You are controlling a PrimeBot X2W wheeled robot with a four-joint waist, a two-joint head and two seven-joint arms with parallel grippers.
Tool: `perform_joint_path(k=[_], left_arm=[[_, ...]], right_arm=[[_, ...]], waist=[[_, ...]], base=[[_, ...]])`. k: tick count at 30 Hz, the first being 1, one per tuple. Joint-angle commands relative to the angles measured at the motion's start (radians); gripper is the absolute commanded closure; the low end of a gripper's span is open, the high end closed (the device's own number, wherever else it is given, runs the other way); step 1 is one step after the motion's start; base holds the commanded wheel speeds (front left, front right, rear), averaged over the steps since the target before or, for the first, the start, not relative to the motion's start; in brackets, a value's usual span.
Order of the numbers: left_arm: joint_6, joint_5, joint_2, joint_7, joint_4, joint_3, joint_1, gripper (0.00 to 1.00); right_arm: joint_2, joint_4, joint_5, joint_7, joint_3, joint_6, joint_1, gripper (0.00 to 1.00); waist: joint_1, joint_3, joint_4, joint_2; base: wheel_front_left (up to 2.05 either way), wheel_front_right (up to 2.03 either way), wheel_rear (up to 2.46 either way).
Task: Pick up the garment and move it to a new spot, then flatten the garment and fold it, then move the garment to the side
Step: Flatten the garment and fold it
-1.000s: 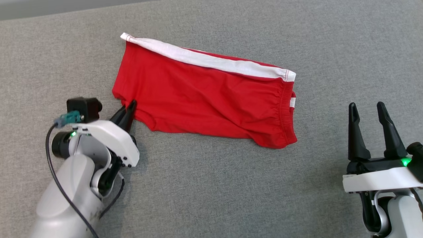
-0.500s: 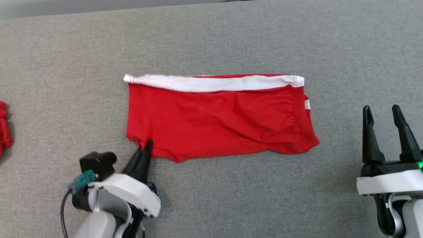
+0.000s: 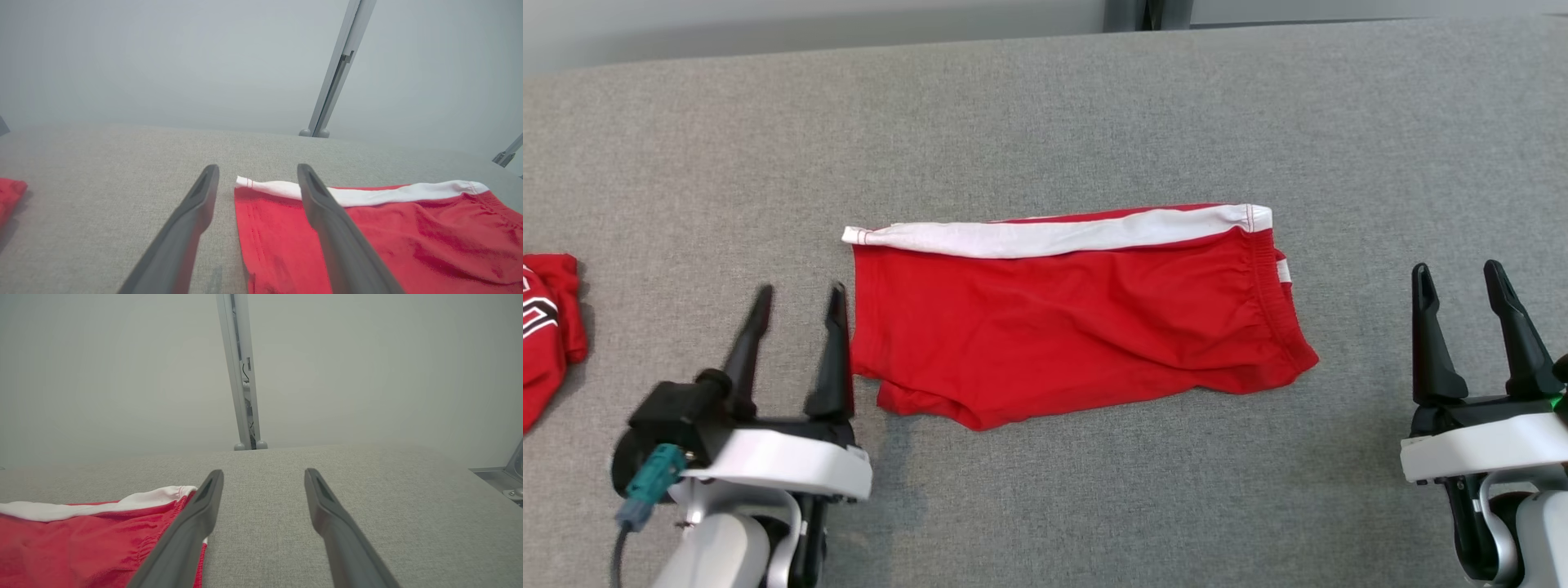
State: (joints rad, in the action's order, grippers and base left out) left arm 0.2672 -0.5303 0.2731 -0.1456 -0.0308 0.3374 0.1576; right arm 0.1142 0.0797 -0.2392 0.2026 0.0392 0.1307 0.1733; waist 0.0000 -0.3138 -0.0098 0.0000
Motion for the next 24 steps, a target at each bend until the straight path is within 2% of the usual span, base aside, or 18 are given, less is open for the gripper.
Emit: perform_joint_path(k=[1, 7, 11, 15, 24], left_arm=[[0.007, 0.013, 0.007, -0.017, -0.011, -0.01, 0.016, 0.0], [-0.006, 0.078, 0.093, -0.058, -0.031, -0.035, 0.042, 0.0], [-0.027, 0.081, 0.121, -0.055, -0.026, -0.031, 0.035, 0.0], [-0.043, 0.059, 0.129, -0.053, -0.014, -0.032, 0.022, 0.0], [-0.042, 0.05, 0.124, -0.046, -0.008, -0.023, 0.025, 0.0]], right_arm=[[0.005, -0.002, 0.004, -0.005, 0.001, 0.0, -0.009, 0.0], [0.014, -0.016, 0.034, -0.033, -0.018, 0.0, -0.019, 0.0], [0.015, -0.023, 0.038, -0.045, -0.024, 0.0, -0.035, 0.0], [0.014, -0.028, 0.036, -0.057, -0.03, 0.0, -0.047, 0.0], [0.025, -0.03, 0.014, -0.094, -0.037, 0.0, -0.049, 0.0]], waist=[[0.0, 0.007, 0.0, 0.0], [0.0, 0.045, 0.001, 0.0], [0.0, 0.061, 0.002, 0.0], [0.0, 0.075, 0.006, 0.0], [0.0, 0.072, 0.021, 0.0]], base=[[0.0, 0.0, 0.0], [0.0, 0.0, 0.0], [0.0, 0.0, 0.0], [0.0, 0.0, 0.0], [0.0, 0.0, 0.0]])
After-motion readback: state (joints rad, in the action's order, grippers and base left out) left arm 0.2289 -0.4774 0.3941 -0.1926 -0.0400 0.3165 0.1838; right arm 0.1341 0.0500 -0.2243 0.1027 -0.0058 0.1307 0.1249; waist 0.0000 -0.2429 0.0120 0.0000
